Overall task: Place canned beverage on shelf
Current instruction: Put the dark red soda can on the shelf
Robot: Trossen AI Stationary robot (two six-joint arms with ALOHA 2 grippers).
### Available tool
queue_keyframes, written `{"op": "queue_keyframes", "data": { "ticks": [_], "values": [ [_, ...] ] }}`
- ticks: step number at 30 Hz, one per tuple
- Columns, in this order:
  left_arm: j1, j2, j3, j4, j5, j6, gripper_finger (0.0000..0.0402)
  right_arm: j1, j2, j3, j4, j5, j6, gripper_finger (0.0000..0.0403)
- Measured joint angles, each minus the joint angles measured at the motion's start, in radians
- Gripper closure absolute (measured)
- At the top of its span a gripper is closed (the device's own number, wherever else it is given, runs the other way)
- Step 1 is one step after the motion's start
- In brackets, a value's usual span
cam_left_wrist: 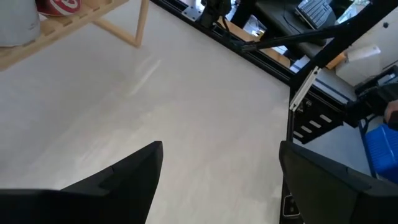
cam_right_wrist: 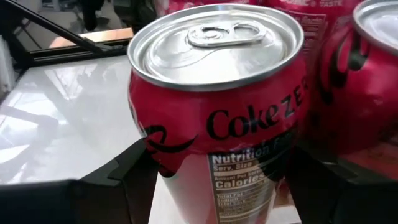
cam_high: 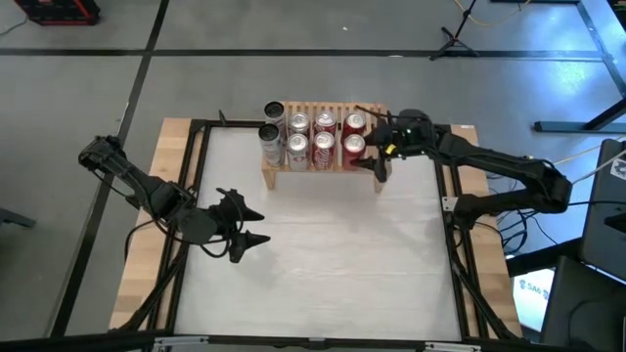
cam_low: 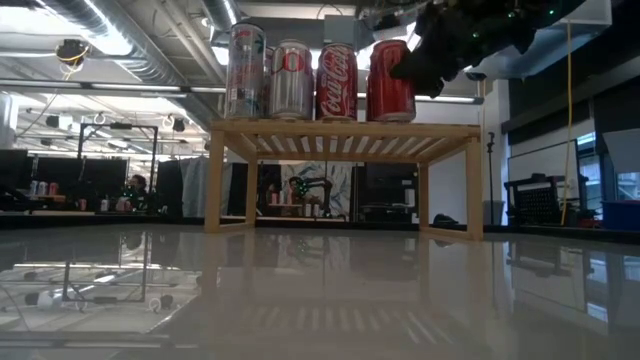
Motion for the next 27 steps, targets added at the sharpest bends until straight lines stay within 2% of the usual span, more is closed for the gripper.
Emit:
{"op": "queue_keyframes", "data": {
  "ticks": [10, 20, 27],
  "values": [
    [0.000, 0.000, 0.000, 0.007, -0.001, -0.001, 0.0090, 0.000, 0.035, 0.002, 0.016, 0.007, -0.024, 0.0132],
    [0.000, 0.000, 0.000, 0.024, -0.001, -0.003, 0.0090, 0.001, 0.037, 0.002, -0.002, 0.028, -0.022, 0.0043],
    [0.000, 0.000, 0.000, 0.024, -0.002, -0.001, 0.0090, 0.001, -0.006, 0.019, -0.017, 0.046, -0.021, 0.0037]
  ]
}}
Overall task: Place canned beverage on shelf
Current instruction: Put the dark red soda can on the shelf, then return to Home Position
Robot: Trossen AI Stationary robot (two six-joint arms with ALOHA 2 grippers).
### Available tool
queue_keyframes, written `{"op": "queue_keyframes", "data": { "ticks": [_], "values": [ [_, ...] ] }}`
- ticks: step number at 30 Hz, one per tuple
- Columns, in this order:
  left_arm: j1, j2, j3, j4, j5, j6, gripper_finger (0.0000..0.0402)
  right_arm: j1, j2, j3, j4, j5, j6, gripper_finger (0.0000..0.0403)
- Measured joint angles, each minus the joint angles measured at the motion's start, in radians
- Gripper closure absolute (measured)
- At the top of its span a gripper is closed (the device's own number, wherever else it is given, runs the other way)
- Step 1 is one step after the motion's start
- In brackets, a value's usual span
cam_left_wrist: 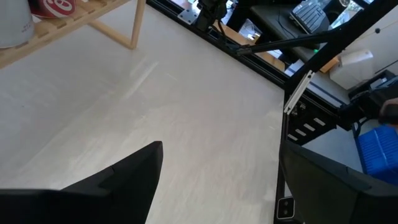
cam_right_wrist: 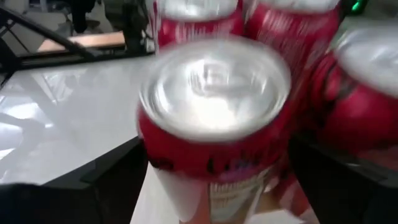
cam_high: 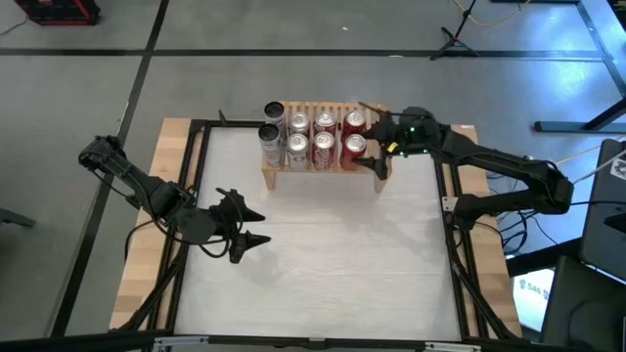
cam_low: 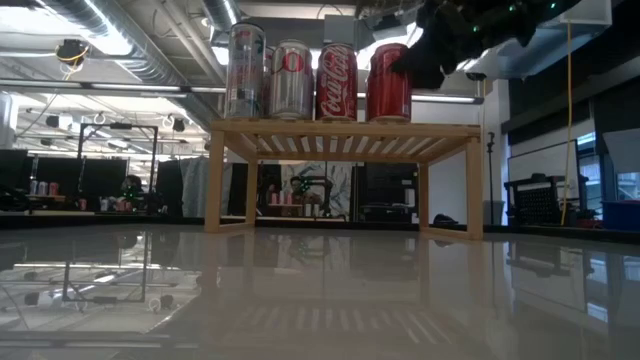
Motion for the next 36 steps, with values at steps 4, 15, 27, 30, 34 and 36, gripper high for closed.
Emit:
{"op": "queue_keyframes", "data": {
  "ticks": [4, 15, 27, 30, 34, 36],
  "values": [
    [0.000, 0.000, 0.000, 0.000, -0.001, 0.000, 0.0090, 0.000, -0.034, 0.063, -0.036, 0.005, 0.000, 0.0042],
    [0.010, 0.000, 0.000, 0.113, -0.001, 0.016, 0.0090, 0.004, -0.052, 0.348, -0.301, -0.018, 0.055, 0.0043],
    [0.305, -0.005, 0.000, 0.118, 0.203, 0.293, 0.0209, 0.290, -0.053, 0.448, -0.298, 0.003, 0.223, 0.0209],
    [0.394, -0.037, -0.001, 0.094, 0.311, 0.397, 0.0286, 0.361, -0.054, 0.448, -0.294, 0.002, 0.257, 0.0288],
    [0.465, -0.123, -0.001, 0.068, 0.391, 0.522, 0.0382, 0.436, -0.063, 0.439, -0.286, 0.004, 0.271, 0.0381],
    [0.486, -0.167, 0.000, 0.061, 0.396, 0.571, 0.0392, 0.469, -0.078, 0.418, -0.256, 0.021, 0.280, 0.0395]
  ]
}}
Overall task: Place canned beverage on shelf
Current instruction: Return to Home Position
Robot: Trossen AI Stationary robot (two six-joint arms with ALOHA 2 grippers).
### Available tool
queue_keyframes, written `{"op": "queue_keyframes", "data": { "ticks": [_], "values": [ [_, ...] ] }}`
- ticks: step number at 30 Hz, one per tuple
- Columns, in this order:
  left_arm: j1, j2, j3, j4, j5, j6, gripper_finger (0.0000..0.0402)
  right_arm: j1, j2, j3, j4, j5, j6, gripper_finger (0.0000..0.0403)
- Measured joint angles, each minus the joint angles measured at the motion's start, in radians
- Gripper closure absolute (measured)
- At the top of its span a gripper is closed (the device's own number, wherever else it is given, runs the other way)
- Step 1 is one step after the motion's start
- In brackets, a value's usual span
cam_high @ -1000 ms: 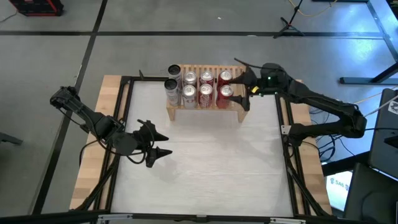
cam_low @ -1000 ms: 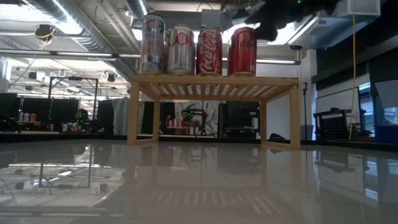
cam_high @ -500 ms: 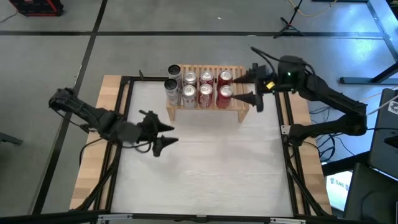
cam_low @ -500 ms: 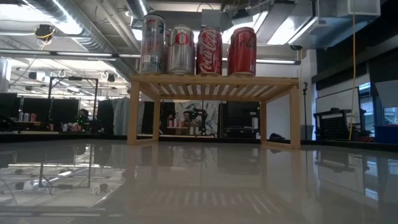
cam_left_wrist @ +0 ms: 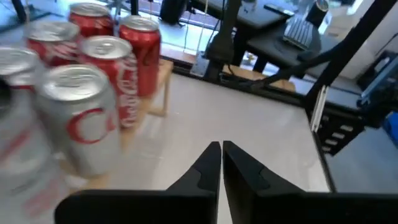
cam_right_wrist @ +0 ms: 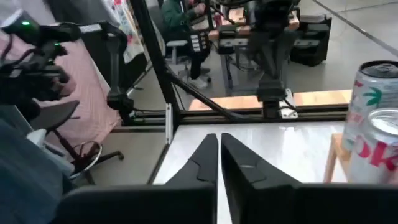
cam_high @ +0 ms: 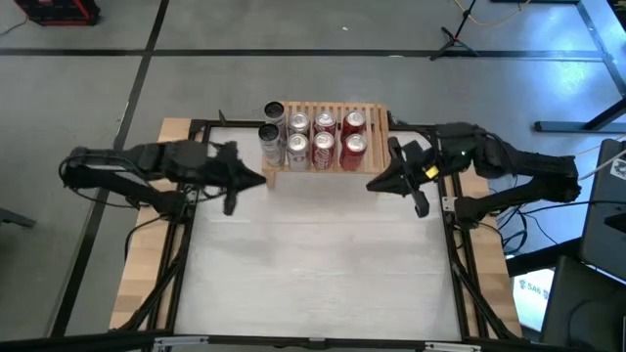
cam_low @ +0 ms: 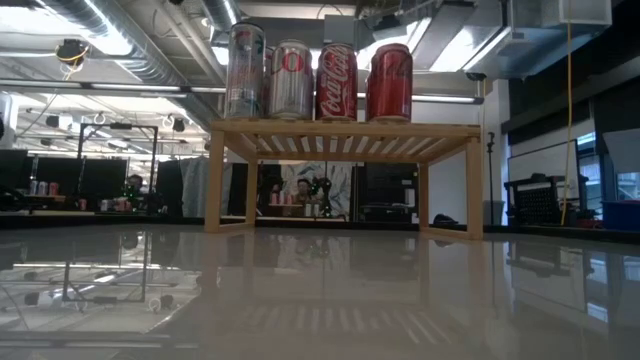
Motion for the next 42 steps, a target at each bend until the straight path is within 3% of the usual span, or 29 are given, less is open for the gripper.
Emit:
{"op": "queue_keyframes", "data": {
  "ticks": [7, 14, 18, 22, 26, 31, 42],
  "values": [
    [0.029, -0.171, -0.055, -0.012, 0.001, 0.113, 0.0390, 0.056, -0.095, -0.151, 0.146, 0.172, 0.061, 0.0365],
    [0.029, -0.355, -0.208, -0.014, -0.035, 0.015, 0.0401, 0.091, -0.267, -0.372, 0.259, 0.352, 0.167, 0.0376],
    [0.029, -0.436, -0.246, -0.075, -0.059, 0.004, 0.0401, 0.095, -0.318, -0.447, 0.241, 0.362, 0.215, 0.0377],
    [0.029, -0.470, -0.259, -0.006, -0.082, 0.005, 0.0401, 0.095, -0.323, -0.461, 0.234, 0.362, 0.217, 0.0377],
    [0.025, -0.485, -0.278, -0.006, 0.010, 0.109, 0.0401, 0.095, -0.320, -0.461, 0.247, 0.359, 0.142, 0.0377],
    [0.026, -0.564, -0.405, 0.079, 0.052, 0.137, 0.0401, 0.095, -0.334, -0.510, 0.267, 0.279, 0.087, 0.0377],
    [0.026, -0.763, -0.664, 0.230, 0.057, 0.124, 0.0401, 0.094, -0.507, -0.782, 0.435, 0.327, 0.113, 0.0377]
  ]
}}
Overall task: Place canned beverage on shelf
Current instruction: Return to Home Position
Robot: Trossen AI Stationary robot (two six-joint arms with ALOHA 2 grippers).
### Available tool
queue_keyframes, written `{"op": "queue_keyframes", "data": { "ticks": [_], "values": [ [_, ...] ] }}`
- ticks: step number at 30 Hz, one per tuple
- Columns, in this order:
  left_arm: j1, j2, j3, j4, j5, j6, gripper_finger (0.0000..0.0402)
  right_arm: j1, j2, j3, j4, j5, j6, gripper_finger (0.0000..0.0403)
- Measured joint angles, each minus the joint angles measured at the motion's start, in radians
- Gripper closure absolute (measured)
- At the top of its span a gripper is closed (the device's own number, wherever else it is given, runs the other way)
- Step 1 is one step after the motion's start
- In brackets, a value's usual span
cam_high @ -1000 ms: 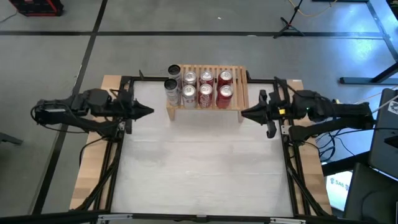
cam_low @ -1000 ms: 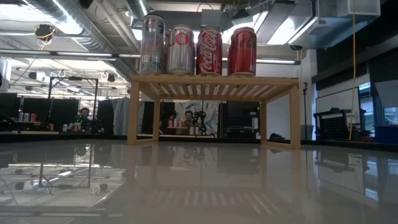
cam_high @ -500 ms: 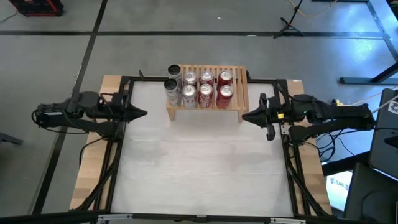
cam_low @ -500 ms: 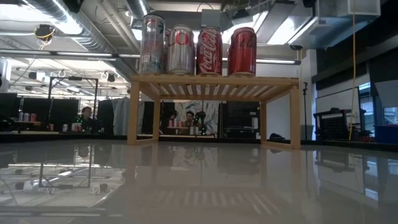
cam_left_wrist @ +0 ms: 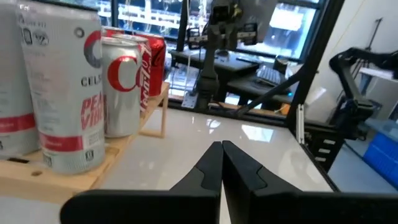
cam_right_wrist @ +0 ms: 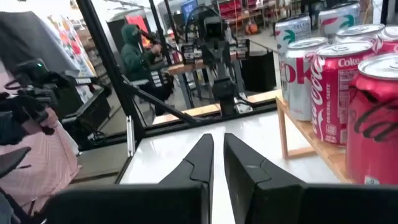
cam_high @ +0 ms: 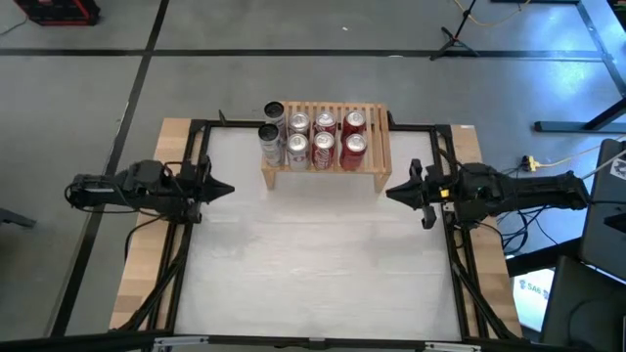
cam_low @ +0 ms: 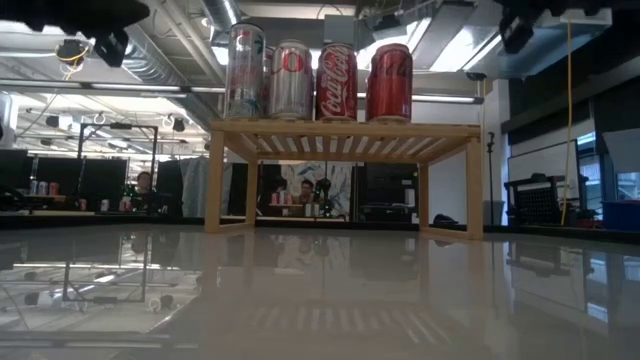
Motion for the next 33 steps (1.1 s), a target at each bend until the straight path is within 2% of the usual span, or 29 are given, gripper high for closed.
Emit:
{"op": "queue_keyframes", "data": {
  "ticks": [3, 10, 15, 18, 22, 27, 33],
  "values": [
    [0.000, -0.045, -0.051, 0.050, -0.003, 0.009, 0.0401, 0.000, -0.042, -0.078, 0.054, 0.000, 0.005, 0.0377],
    [0.000, -0.145, -0.148, 0.055, -0.037, 0.004, 0.0401, 0.000, -0.100, -0.270, 0.291, 0.000, 0.008, 0.0377],
    [0.000, -0.185, -0.197, 0.068, -0.039, 0.004, 0.0401, 0.000, -0.129, -0.377, 0.374, 0.019, 0.016, 0.0377],
    [0.000, -0.186, -0.217, 0.080, -0.047, -0.013, 0.0401, 0.000, -0.165, -0.418, 0.366, 0.060, 0.037, 0.0377],
    [0.000, -0.185, -0.243, 0.068, -0.055, -0.024, 0.0401, 0.000, -0.242, -0.452, 0.299, 0.061, 0.045, 0.0377],
    [0.000, -0.185, -0.266, 0.081, -0.064, -0.041, 0.0401, 0.000, -0.388, -0.467, 0.179, 0.083, 0.025, 0.0377],
    [0.000, -0.186, -0.330, 0.190, -0.044, -0.025, 0.0401, 0.000, -0.563, -0.495, 0.100, 0.083, -0.023, 0.0377]
  ]
}}
